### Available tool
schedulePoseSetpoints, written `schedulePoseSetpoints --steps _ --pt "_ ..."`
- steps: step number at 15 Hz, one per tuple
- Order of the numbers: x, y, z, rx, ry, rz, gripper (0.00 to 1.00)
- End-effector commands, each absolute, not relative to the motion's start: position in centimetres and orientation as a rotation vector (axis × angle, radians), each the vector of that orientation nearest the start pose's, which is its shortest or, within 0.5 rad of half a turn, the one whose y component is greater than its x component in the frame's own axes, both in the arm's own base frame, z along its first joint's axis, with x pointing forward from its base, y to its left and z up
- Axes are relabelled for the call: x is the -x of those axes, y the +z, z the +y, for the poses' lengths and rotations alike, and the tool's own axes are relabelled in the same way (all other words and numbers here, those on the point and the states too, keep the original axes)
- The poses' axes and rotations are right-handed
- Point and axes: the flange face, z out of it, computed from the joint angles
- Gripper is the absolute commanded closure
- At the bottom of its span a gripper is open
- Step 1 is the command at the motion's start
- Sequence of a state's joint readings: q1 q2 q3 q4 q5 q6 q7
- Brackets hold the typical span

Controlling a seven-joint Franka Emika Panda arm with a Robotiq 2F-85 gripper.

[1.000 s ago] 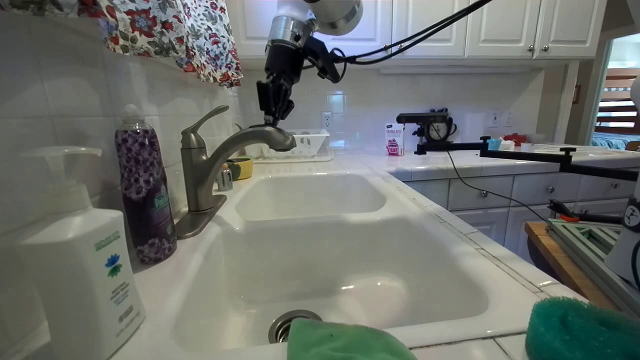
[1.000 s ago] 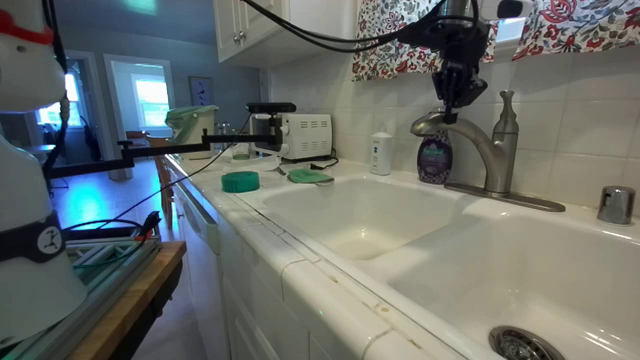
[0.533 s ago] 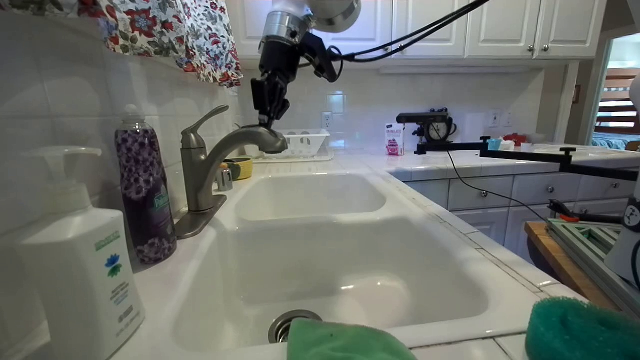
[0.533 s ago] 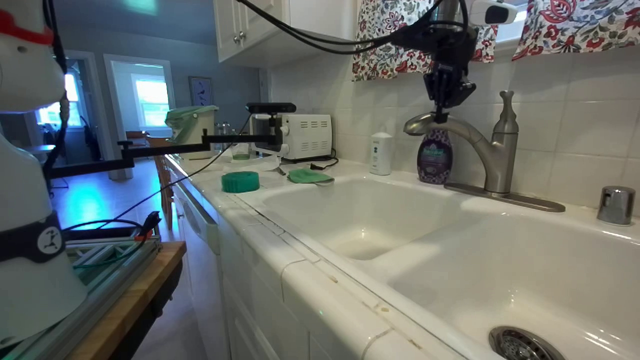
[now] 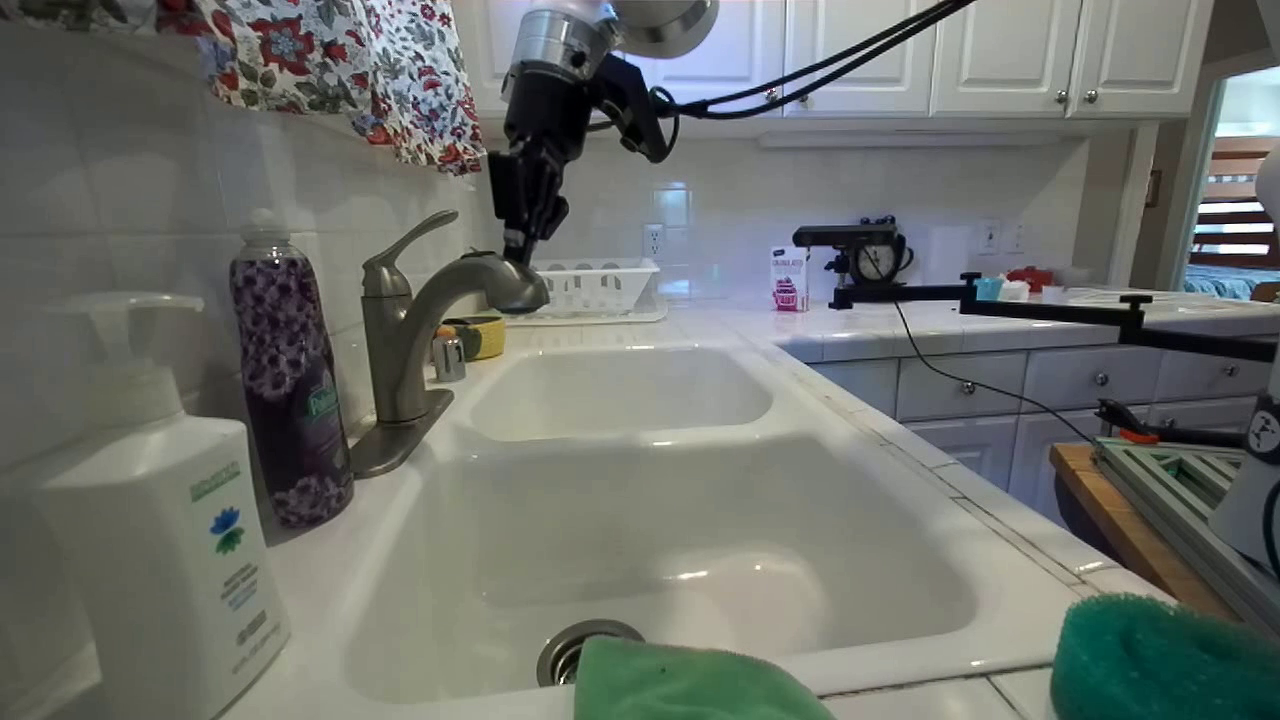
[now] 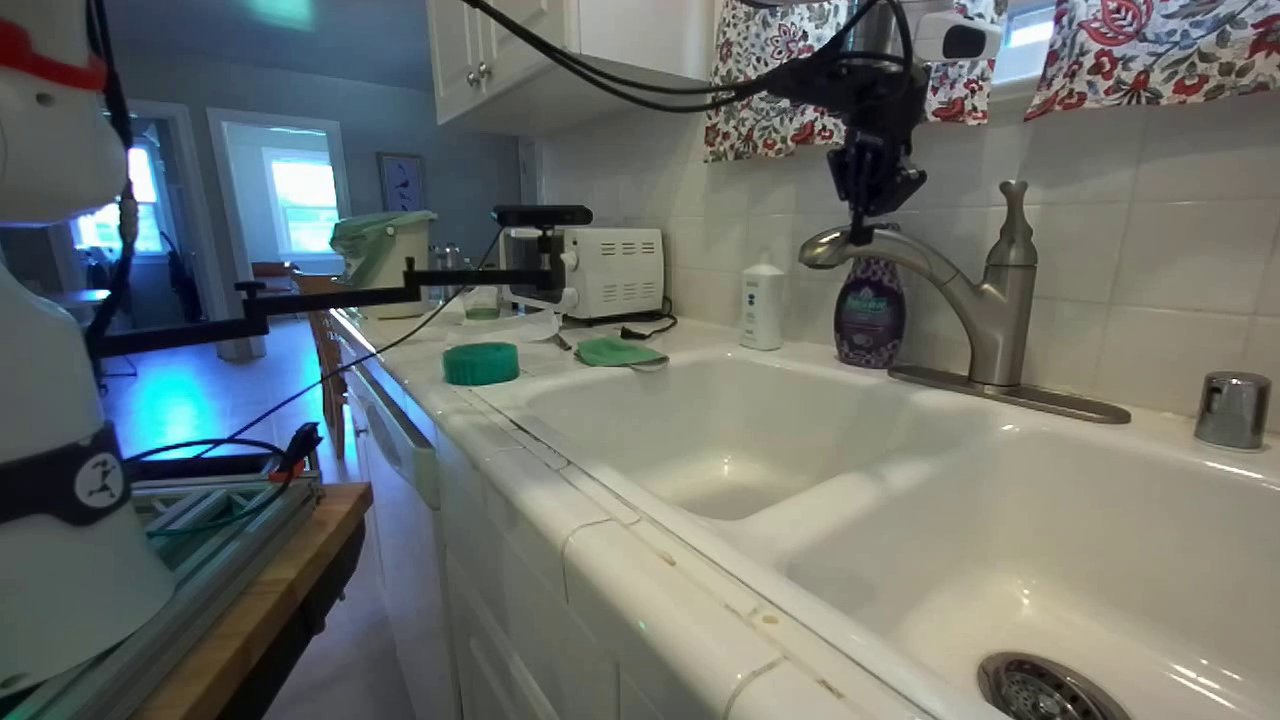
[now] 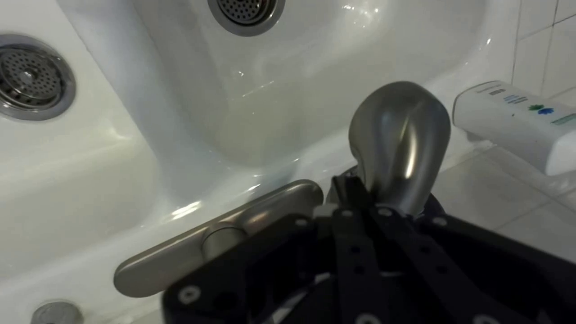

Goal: Push the faucet to the left.

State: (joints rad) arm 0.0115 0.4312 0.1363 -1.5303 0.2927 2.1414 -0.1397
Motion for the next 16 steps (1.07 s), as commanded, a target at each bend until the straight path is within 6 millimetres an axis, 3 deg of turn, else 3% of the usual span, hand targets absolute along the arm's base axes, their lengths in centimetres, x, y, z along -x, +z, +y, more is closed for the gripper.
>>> schedulePoseSetpoints --steps 1,8,15,16 --pt "-69.2 43.0 10.5 2.792 -0.243 -0.197 1.0" --pt "-67.3 45.5 8.3 2.889 -0.263 -0.186 1.0" --pt "-62.4 51.4 6.5 3.041 -0.191 -0.322 1.0" --pt "-61.7 52.3 6.4 3.061 -0.189 -0.342 0.75"
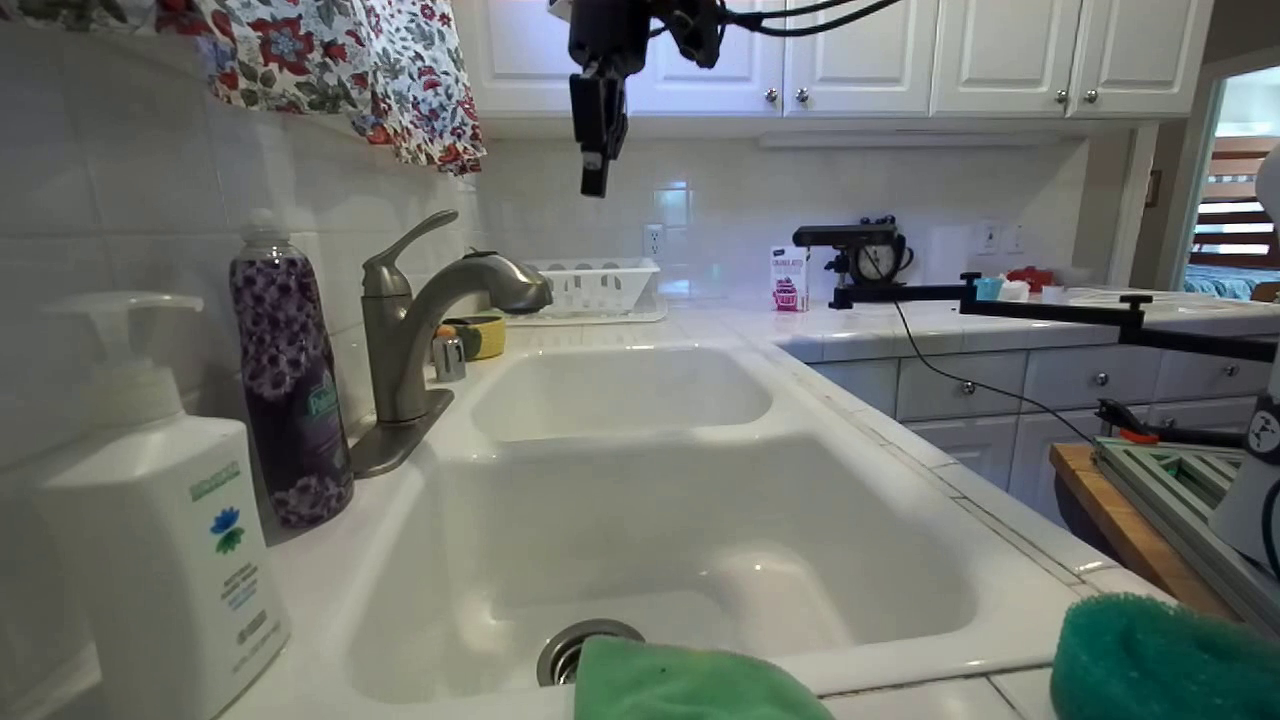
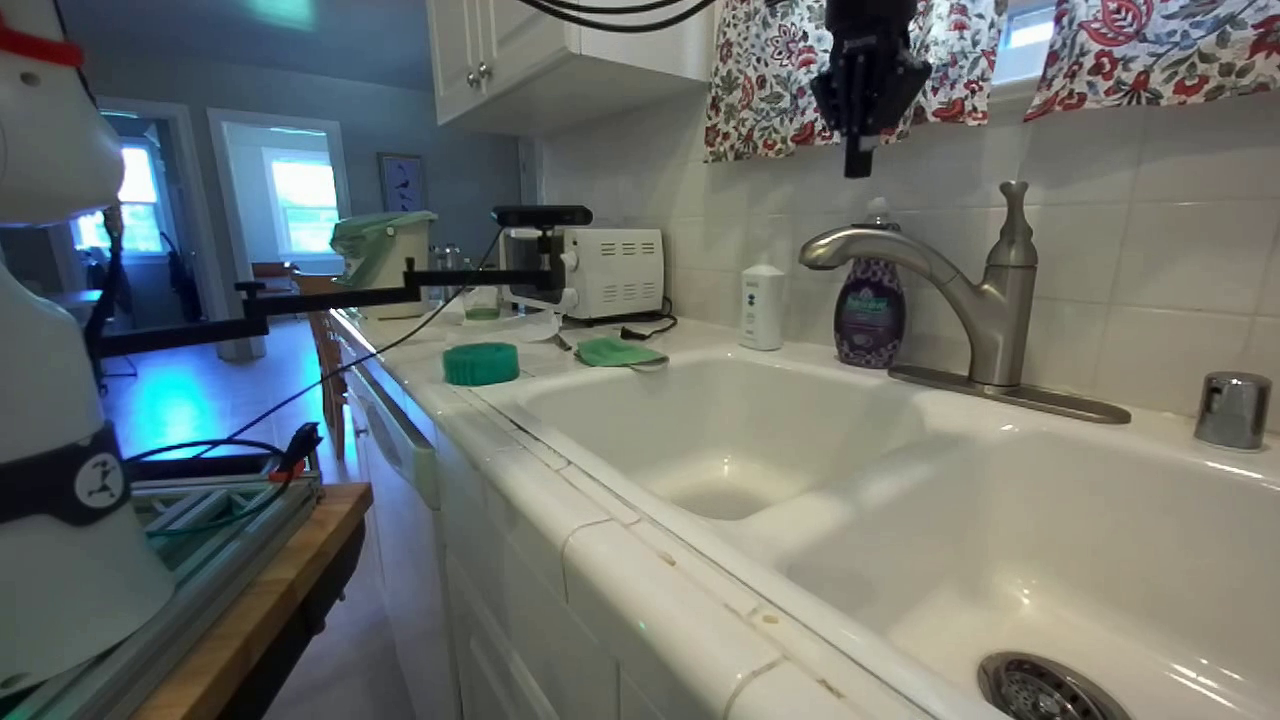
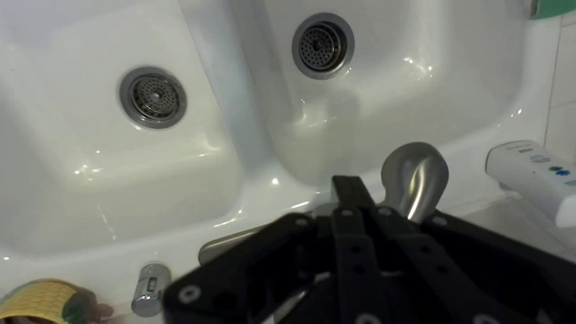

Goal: Push the faucet to the left.

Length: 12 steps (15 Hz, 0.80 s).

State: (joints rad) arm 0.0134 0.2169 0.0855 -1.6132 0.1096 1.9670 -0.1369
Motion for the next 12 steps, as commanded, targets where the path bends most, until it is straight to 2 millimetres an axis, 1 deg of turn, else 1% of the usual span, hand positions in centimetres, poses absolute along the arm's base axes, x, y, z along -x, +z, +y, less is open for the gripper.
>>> schedulePoseSetpoints --steps 1,6,11,12 --pt "-61.1 53.0 6.4 3.071 -0.187 -0.367 0.73" --pt "-58.2 56.3 6.8 3.105 -0.224 -0.431 0.39" --pt "-55.5 59.6 7.4 3.094 -0.207 -0.429 0.01" --pt "-55.1 60.2 7.4 3.097 -0.204 -0.426 0.0"
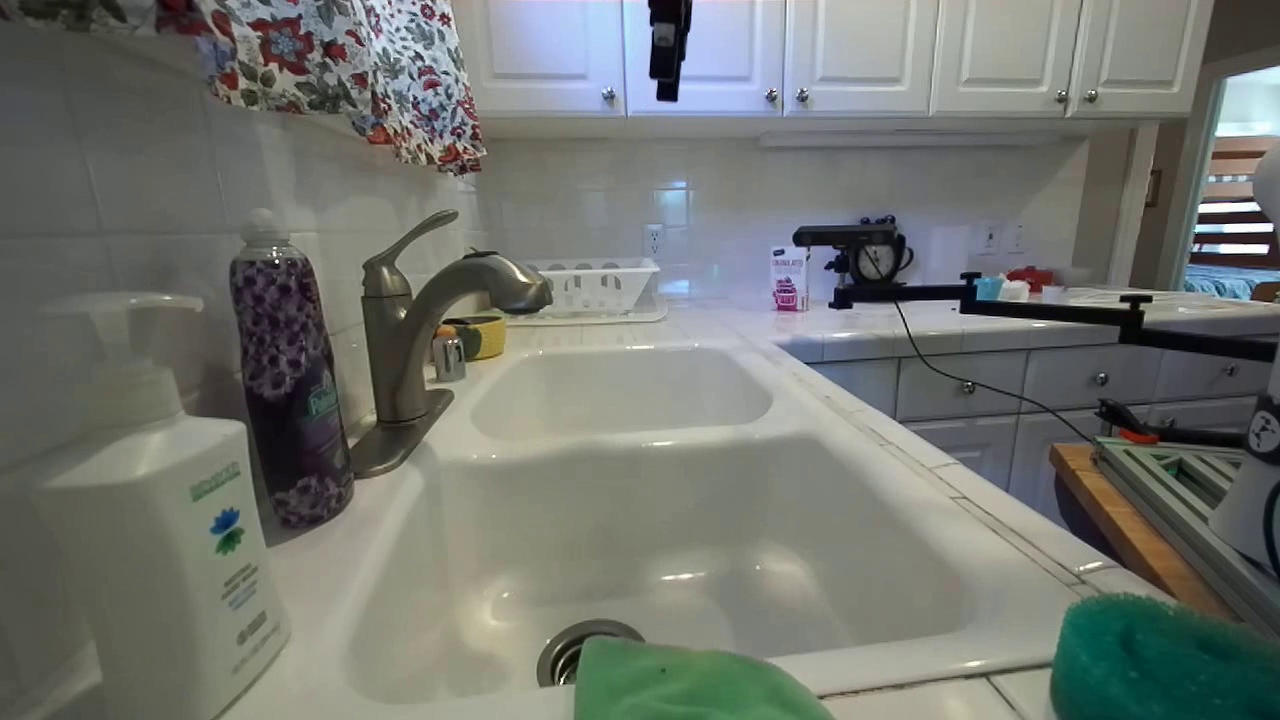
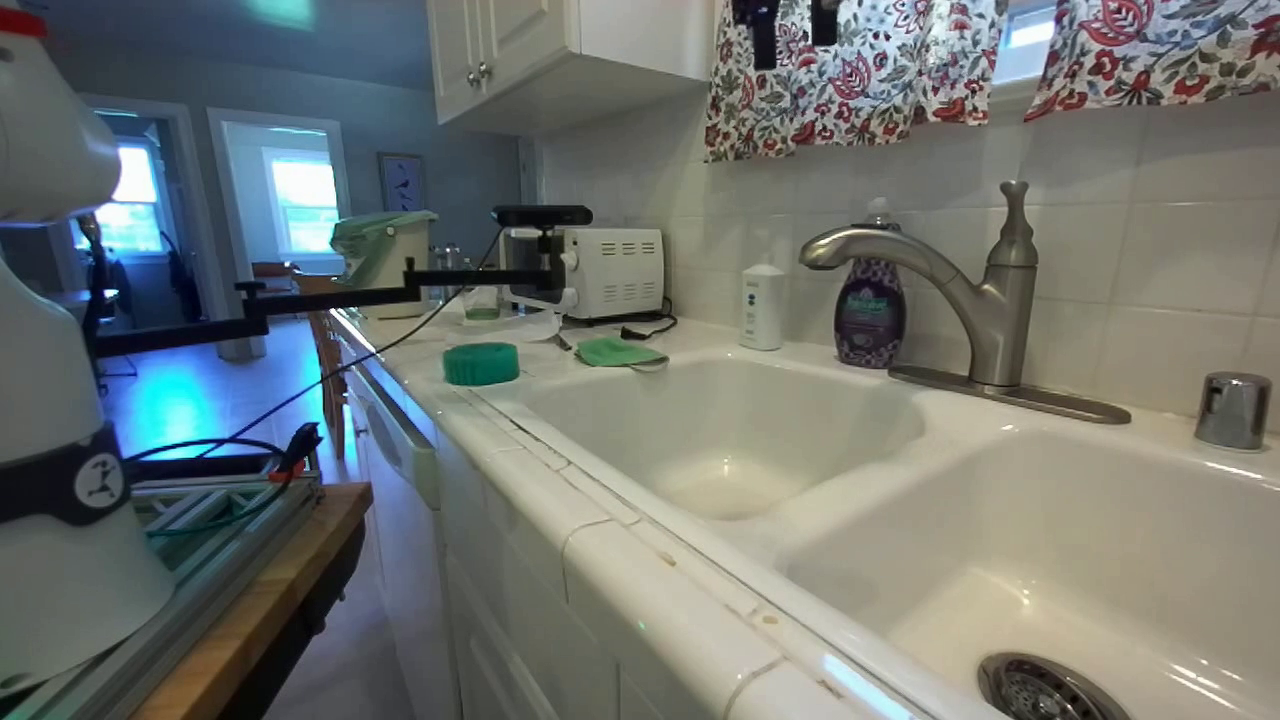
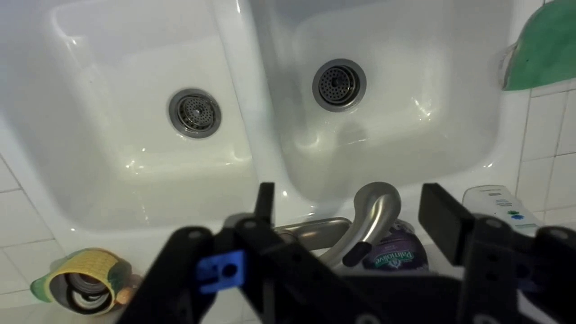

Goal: Push the faucet to the left.

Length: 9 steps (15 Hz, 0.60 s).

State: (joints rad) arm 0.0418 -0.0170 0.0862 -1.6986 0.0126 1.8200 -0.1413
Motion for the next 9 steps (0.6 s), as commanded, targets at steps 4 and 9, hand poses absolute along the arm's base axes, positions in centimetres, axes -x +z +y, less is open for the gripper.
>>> schedulePoseSetpoints --steps 4,9 --pt "-55.2 61.17 7.47 3.099 -0.212 -0.418 0.0" --pt "-55.15 60.76 7.47 3.1 -0.199 -0.418 0.0"
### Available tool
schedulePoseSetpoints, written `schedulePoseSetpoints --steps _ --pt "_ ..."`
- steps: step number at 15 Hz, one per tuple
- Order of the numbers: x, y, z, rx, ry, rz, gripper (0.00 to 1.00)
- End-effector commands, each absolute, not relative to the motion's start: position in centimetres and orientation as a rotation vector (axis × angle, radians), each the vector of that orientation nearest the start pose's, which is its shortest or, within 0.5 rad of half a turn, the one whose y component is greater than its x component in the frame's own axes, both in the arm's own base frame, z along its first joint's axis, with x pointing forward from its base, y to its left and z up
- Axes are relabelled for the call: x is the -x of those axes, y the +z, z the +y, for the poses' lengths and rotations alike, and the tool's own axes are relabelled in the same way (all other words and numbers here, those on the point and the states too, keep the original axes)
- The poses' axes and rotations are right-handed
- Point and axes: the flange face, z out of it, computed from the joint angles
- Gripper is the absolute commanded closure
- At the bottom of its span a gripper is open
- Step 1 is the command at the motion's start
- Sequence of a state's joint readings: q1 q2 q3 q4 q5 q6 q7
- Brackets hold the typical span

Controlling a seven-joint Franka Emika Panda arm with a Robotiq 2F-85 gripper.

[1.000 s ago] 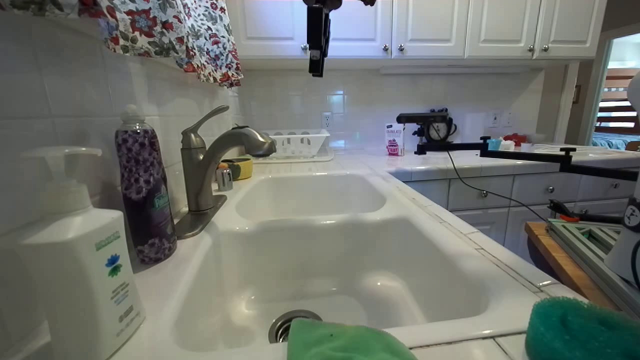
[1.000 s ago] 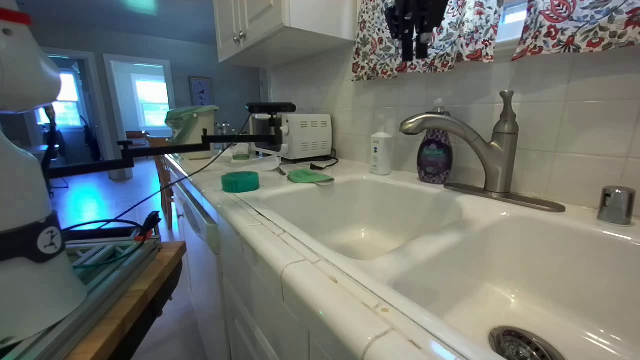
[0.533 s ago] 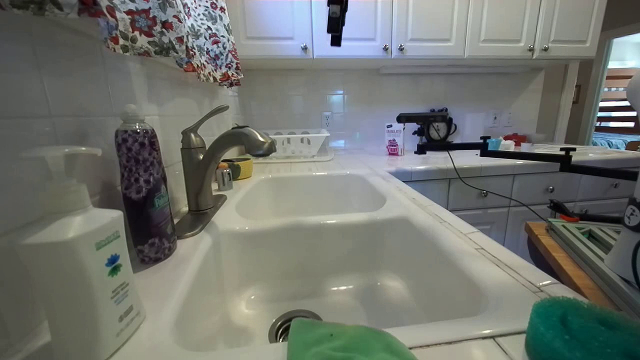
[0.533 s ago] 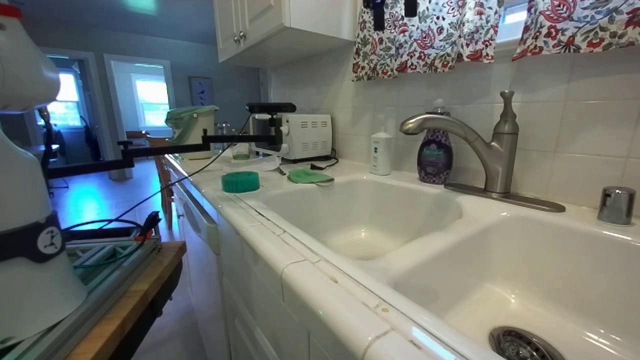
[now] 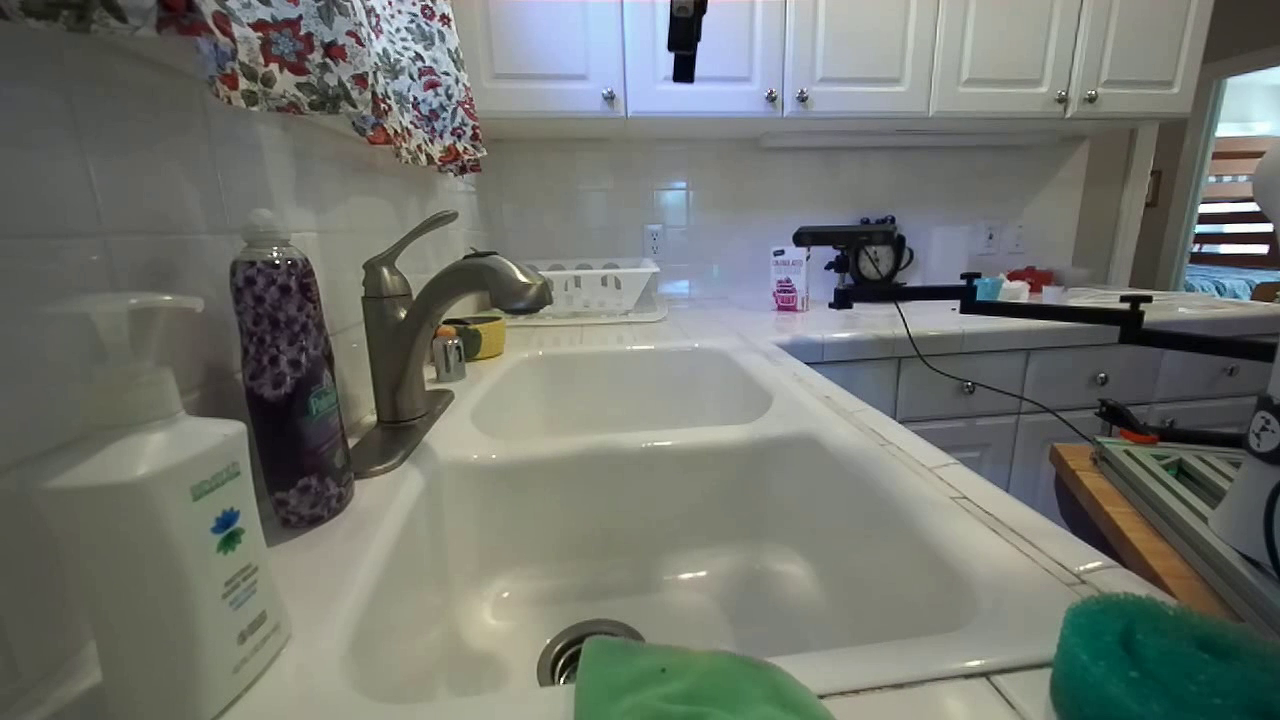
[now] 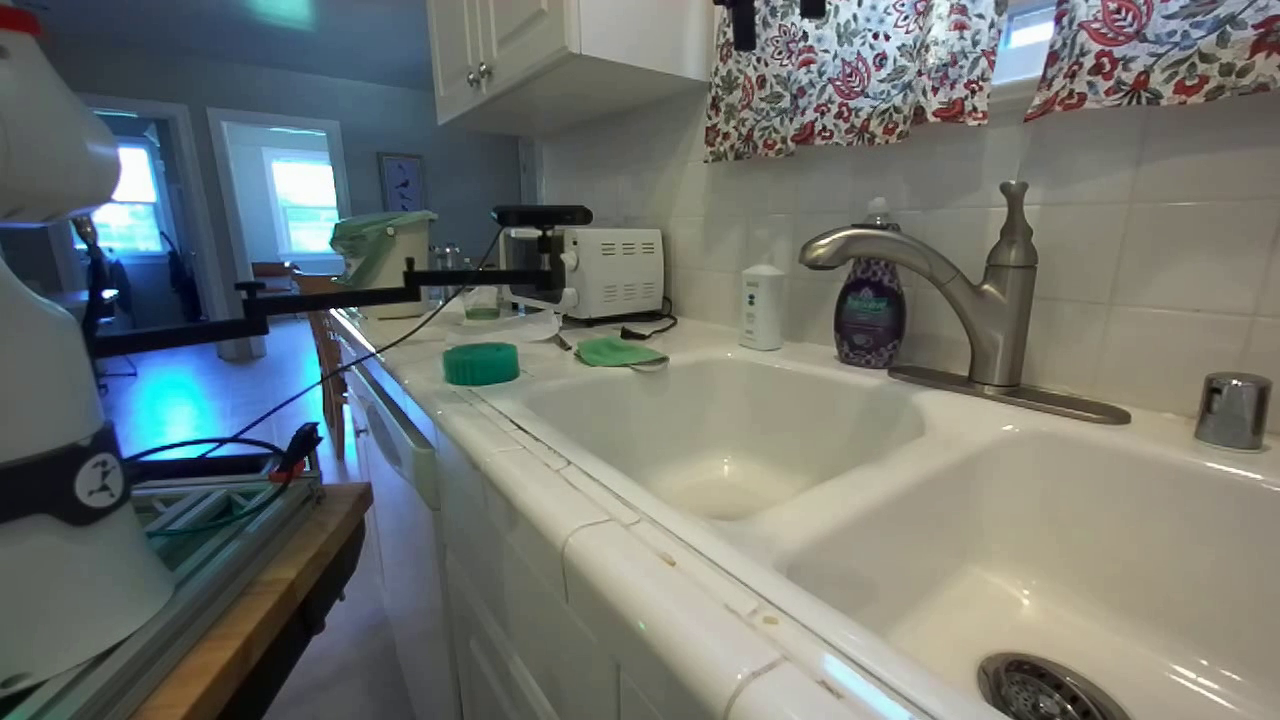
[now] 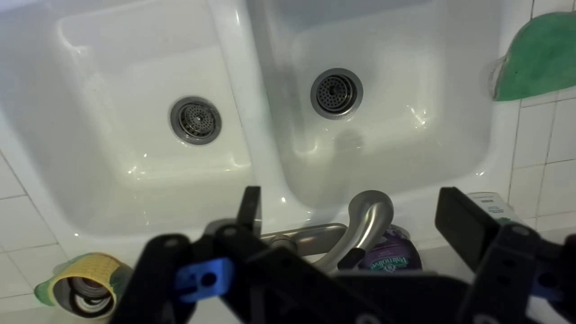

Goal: Push the faucet to the left.

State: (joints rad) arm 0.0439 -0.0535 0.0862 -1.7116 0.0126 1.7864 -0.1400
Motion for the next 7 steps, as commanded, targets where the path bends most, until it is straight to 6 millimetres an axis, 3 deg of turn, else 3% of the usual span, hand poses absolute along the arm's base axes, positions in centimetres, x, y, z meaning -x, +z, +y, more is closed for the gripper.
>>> schedulePoseSetpoints --steps 1,7 --pt "-55.15 60.76 7.46 3.1 -0.199 -0.418 0.0" --pt "-55.15 60.76 7.46 3.1 -0.199 -0.418 0.0"
